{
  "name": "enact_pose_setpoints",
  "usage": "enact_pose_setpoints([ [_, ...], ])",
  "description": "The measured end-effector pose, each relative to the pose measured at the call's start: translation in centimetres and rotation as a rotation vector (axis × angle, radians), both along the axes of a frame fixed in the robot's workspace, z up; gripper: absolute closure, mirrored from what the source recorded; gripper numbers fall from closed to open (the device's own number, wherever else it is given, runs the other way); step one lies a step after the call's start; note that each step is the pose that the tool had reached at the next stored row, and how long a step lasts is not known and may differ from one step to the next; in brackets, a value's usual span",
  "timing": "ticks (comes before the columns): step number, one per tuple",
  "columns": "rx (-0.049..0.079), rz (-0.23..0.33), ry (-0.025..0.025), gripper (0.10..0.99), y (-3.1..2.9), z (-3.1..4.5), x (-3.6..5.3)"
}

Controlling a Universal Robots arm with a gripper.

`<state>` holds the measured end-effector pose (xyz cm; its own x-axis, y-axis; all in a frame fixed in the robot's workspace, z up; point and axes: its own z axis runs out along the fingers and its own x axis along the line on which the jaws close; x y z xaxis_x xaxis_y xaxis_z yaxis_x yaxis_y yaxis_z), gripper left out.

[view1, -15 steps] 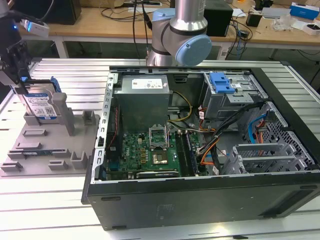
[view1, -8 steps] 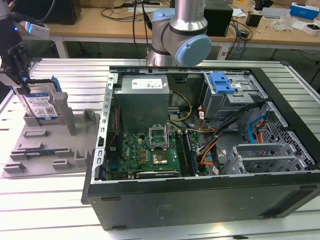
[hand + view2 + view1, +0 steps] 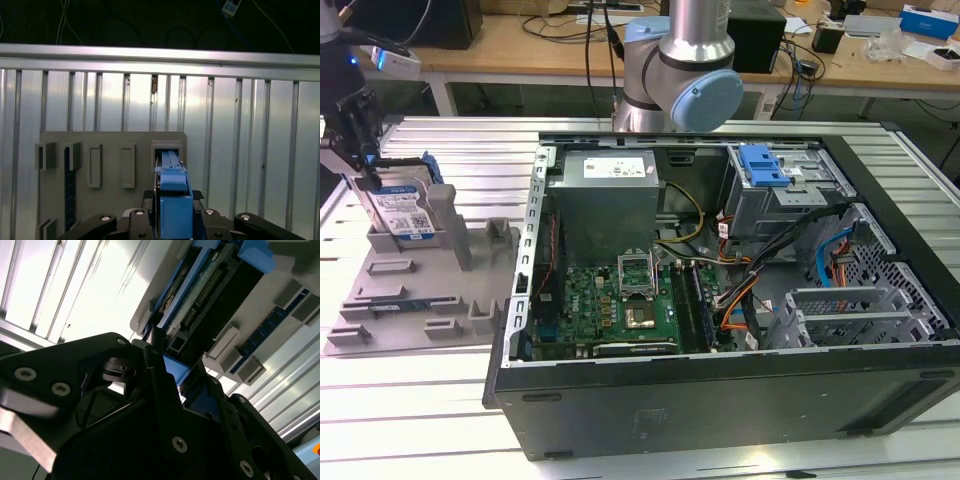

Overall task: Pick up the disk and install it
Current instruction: 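Pick up the disk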

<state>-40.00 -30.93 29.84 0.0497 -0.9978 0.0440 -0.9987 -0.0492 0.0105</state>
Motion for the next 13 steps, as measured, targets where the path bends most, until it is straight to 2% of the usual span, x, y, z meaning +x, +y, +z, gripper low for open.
enact_pose_setpoints([
  [13, 0.000, 0.000, 0.0001, 0.718, 0.00, -0.03, 0.00],
])
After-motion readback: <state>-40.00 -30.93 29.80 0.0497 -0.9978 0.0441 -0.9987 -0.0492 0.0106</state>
